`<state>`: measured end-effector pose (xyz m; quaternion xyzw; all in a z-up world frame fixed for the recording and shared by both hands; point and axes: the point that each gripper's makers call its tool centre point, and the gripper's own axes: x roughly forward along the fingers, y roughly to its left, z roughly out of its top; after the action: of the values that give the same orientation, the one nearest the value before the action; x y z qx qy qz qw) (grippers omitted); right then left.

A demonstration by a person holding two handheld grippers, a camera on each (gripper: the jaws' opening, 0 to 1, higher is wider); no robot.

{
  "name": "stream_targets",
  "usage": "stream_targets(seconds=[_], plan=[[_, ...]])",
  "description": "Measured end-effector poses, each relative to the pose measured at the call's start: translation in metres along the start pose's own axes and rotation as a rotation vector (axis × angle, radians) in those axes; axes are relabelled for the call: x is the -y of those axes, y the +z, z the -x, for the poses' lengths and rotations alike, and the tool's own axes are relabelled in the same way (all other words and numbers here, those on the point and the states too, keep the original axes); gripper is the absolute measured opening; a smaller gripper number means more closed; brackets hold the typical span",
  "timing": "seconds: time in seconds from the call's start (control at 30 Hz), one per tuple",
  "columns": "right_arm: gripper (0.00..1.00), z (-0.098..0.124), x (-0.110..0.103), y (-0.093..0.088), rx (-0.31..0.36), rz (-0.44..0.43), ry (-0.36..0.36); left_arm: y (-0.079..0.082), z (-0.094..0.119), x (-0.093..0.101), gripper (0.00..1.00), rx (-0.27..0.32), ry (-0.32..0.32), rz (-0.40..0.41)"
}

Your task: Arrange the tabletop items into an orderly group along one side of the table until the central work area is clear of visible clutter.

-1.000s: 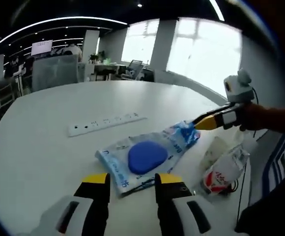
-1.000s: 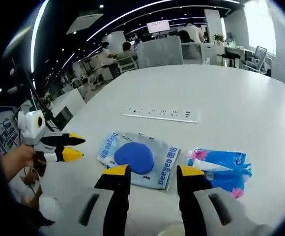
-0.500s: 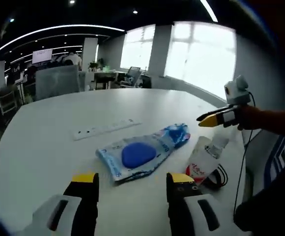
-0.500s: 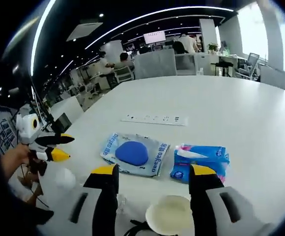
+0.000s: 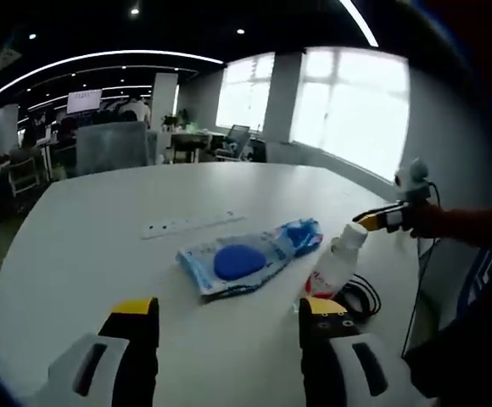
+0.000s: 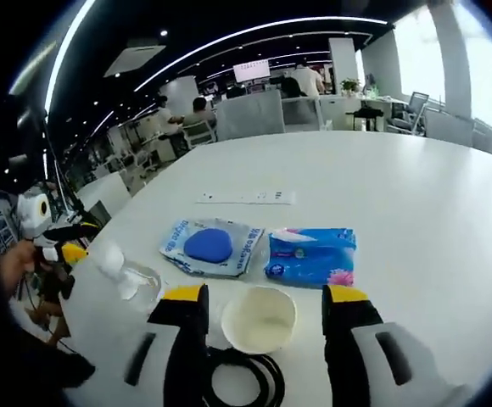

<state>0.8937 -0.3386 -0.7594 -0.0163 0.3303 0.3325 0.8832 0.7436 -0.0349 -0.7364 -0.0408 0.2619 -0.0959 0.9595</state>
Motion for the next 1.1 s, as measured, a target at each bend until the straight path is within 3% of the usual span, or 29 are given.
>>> stream_targets(seconds=[0.2,0.33,0.6,0.73,1.1], plan=[[0.32,-0.003,0.017,-0.02,-0.032,-0.034,-0.019,-0.004,0.015,0.004,0.68,0.01,0.006,-0.001],[0.22,-0.004,0.013,-0.028,-0.049,-0.058,-0.015,-0.004,0.024,0.015,0.7,0.025,0.007,-0.01],[0.12,-0.014,0.012,-0.042,-0.095,-0.14,-0.007,-0.01,0.041,0.02,0.75,0.03,0.009,-0.021],[0.0,-0.017,0.016,-0.045,-0.108,-0.146,-0.016,-0.008,0.048,0.025,0.79,0.042,0.007,-0.021],[0.0,-0.011,0.01,-0.042,-0.106,-0.223,-0.011,-0.011,0.063,0.021,0.91,0.048,0.007,-0.041]])
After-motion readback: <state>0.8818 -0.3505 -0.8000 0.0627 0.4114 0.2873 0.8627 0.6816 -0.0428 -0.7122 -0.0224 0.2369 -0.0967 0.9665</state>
